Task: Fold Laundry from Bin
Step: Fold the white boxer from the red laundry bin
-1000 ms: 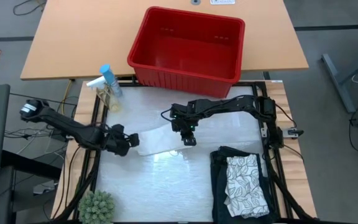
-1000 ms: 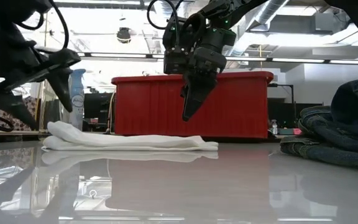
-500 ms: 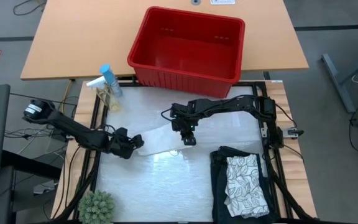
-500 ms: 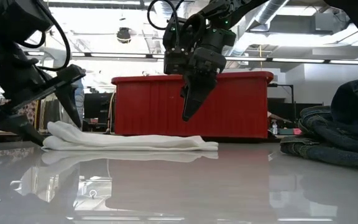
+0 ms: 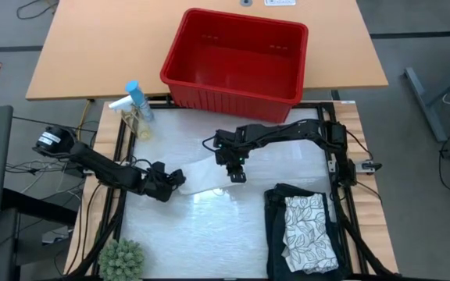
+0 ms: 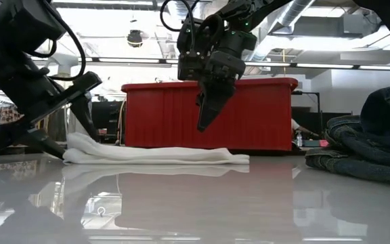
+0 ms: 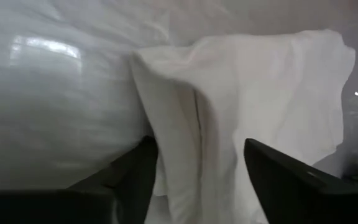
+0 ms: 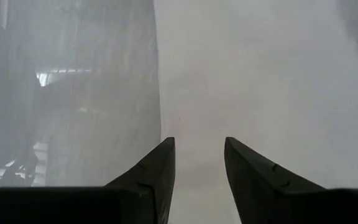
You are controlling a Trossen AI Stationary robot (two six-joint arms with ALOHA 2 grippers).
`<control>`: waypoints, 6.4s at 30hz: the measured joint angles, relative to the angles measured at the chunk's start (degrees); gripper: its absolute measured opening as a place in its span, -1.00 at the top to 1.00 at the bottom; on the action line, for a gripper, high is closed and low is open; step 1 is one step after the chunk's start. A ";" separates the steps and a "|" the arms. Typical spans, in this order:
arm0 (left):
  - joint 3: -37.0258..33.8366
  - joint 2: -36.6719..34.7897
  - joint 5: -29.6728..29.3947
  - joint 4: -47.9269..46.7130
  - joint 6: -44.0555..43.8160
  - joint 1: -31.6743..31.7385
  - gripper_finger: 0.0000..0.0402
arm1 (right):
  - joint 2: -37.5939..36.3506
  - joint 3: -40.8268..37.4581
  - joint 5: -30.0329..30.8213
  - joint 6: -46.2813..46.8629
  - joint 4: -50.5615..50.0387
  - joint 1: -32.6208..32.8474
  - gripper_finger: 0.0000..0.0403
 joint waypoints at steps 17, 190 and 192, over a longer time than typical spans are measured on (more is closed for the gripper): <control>0.03 6.34 -1.94 4.99 4.40 -0.02 0.95 | 0.00 0.70 0.04 -0.40 3.05 0.10 0.41; 9.97 -31.87 11.19 -40.40 29.15 27.19 1.00 | 17.35 23.47 -1.30 -6.89 3.79 -4.85 0.93; 9.97 -34.08 10.55 -43.26 29.18 28.32 1.00 | 17.35 23.40 -1.33 -6.45 3.92 -4.87 0.93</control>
